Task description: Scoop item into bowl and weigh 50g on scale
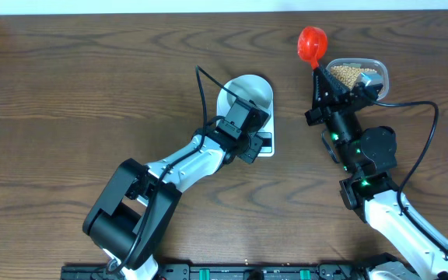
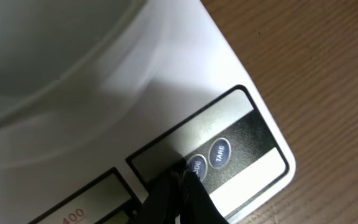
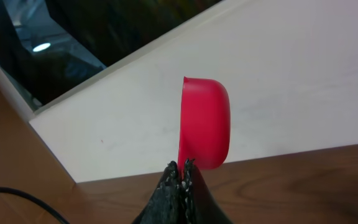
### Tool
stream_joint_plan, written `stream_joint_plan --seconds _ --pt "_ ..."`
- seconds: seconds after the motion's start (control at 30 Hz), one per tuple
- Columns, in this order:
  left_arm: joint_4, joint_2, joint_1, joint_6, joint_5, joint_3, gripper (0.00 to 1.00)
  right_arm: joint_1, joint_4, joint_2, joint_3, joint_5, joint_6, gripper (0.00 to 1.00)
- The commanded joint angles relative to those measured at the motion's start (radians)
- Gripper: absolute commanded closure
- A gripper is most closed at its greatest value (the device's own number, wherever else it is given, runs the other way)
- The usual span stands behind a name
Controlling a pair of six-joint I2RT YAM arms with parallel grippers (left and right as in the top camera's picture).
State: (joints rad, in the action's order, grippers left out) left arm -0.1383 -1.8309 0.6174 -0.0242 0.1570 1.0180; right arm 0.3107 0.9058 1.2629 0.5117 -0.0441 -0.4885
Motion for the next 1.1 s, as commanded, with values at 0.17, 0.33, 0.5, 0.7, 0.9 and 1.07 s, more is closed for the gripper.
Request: stream_joint_plan --seconds 0.17,0.33,0.5,0.7,0.9,1.07 --pt "0.002 -0.012 0.001 -0.017 -0.021 0.024 0.93 -0.011 -0.008 0.001 0.026 0.016 0.015 0.99" --pt "0.002 -0.018 0.001 -0.017 -0.021 0.024 0.93 -0.011 -0.009 0.001 0.026 0.016 0.015 0.99" --pt "0.000 -0.046 0.001 -0.017 -0.020 0.024 0.93 -0.011 -0.009 0.001 0.026 0.016 0.015 0.99" --pt "-0.003 -0.065 0.001 -0.017 -0.020 0.024 0.93 -0.011 -0.009 0.001 0.026 0.016 0.015 0.99" --pt "-0.042 -0.065 0.002 -0.016 -0.019 0.024 0.93 -0.011 -0.008 0.001 0.026 0.016 0.015 0.99" --pt "-0.080 -0.019 0.001 0.014 -0.015 0.037 0.93 -0.011 -0.004 0.001 0.026 0.016 0.015 0.99"
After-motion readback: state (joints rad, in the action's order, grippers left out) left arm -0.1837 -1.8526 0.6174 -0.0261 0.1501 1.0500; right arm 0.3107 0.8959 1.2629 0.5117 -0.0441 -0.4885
